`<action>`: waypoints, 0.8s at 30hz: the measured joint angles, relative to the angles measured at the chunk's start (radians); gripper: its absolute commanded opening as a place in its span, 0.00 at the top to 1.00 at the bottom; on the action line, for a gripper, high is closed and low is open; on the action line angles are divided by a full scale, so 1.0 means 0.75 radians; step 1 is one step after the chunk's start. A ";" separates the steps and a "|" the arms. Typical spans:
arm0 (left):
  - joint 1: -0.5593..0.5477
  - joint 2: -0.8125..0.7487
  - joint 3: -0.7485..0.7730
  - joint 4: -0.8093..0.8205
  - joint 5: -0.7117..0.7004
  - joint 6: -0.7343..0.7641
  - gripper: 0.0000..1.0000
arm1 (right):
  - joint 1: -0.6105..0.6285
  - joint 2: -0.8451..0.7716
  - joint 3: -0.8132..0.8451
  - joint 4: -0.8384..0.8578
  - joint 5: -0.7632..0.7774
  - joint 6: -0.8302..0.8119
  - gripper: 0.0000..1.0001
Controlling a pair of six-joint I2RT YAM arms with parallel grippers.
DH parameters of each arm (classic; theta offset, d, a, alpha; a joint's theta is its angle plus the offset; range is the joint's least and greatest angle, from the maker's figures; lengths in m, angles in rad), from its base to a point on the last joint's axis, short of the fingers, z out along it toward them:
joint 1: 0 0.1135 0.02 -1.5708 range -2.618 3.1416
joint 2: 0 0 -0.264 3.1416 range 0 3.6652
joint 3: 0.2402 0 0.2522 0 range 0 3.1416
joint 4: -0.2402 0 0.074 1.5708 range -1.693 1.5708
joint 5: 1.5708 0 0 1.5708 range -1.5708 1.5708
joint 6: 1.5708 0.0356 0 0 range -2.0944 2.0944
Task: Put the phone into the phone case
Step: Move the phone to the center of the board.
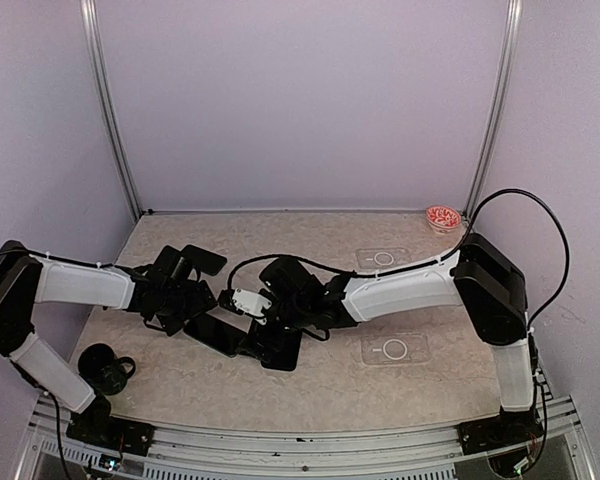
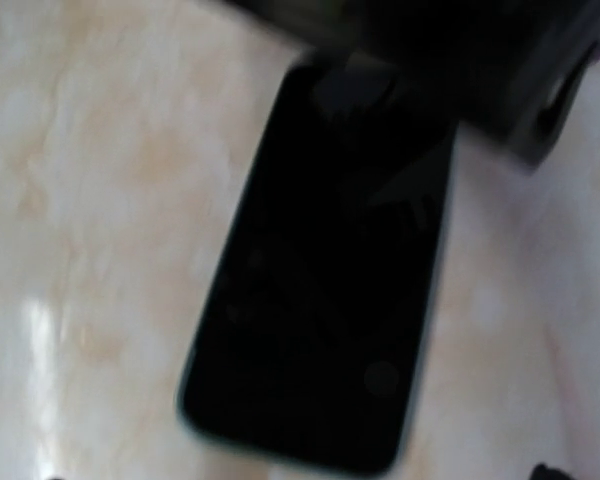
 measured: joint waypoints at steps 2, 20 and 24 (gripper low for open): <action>-0.010 0.000 0.000 0.004 0.007 -0.005 0.02 | 0.002 0.004 0.000 0.057 0.016 0.037 0.00; 0.182 -0.262 0.012 -0.228 0.041 0.039 0.01 | 0.016 0.222 0.136 0.237 0.078 0.214 0.01; 0.213 -0.345 0.012 -0.260 0.040 0.064 0.01 | 0.025 0.247 0.151 0.253 0.085 0.219 0.01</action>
